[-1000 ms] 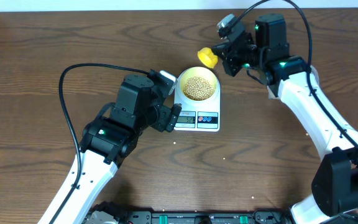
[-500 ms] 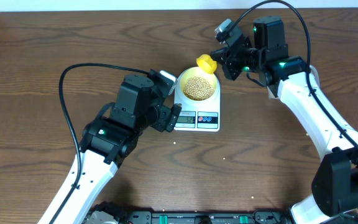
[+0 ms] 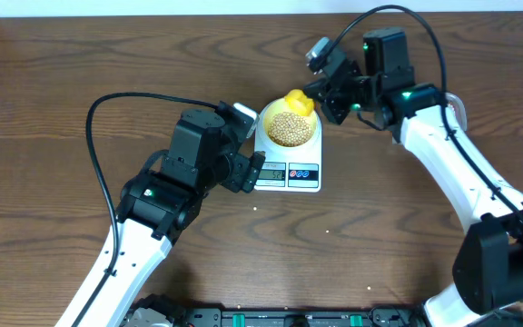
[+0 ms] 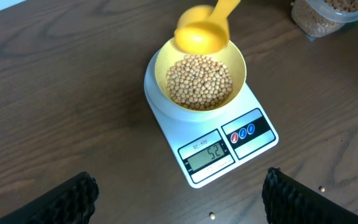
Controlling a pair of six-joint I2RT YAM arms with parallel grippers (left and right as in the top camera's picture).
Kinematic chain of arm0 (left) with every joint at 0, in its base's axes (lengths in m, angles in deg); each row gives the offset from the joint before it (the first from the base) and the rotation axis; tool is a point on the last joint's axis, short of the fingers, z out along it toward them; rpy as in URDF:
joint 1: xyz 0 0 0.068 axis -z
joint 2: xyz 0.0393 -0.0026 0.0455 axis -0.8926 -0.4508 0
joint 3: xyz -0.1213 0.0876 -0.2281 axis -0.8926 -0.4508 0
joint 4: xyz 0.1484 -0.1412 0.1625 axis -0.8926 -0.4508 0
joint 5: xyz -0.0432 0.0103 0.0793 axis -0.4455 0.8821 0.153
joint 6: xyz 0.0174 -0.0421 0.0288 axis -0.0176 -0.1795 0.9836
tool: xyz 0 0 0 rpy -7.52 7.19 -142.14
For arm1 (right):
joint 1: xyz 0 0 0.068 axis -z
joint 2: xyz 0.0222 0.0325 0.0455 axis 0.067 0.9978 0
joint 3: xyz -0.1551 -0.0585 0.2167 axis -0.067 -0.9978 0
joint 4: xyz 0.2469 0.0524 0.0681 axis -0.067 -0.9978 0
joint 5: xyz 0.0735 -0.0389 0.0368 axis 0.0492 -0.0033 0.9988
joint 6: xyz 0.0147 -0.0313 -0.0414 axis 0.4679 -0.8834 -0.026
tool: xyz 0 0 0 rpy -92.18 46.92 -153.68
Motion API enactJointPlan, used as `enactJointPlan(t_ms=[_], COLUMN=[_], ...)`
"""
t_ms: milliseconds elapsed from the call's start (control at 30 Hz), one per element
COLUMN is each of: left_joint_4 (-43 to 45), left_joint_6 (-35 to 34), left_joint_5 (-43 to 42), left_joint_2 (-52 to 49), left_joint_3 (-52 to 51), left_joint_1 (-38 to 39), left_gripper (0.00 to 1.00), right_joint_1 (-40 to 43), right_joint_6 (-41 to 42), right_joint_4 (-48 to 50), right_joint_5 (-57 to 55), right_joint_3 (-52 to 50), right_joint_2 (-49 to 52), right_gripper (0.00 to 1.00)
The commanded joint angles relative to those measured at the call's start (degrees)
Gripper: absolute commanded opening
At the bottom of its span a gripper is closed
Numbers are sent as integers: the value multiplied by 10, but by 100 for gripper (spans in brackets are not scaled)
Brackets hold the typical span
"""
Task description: Scoop item into bowl and weigh 50g on scale
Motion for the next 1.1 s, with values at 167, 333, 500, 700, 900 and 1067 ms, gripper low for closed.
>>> enactJointPlan(t_ms=[167,333,500,700,900,1067], left_joint_4=[0,0,0,1,0,1], left_joint_6=[2,2,2,2,2,2], left_joint_5=[-5,-5,-5,-5,-5,-5], left_joint_2=[-1,-1,-1,-1,-1,-1], left_joint_3=[-1,-1,-1,-1,-1,-1], left_joint_1=[-1,-1,-1,-1,-1,-1], left_gripper=[86,87,87,87,86,87], right_joint_1=[-13,-22,-30,-36,-37,-37], right_joint_6=[-27,-60,-70,-71,-70,-68], right_joint_4=[14,12,10,-8,-11,-15], right_joint_5=[-29,-36,-36,-37,-32,-11], right_joint_3=[0,0,0,0,0,0], right_joint_2=[15,18,25,37,38,38], right_gripper=[1,1,1,1,1,1])
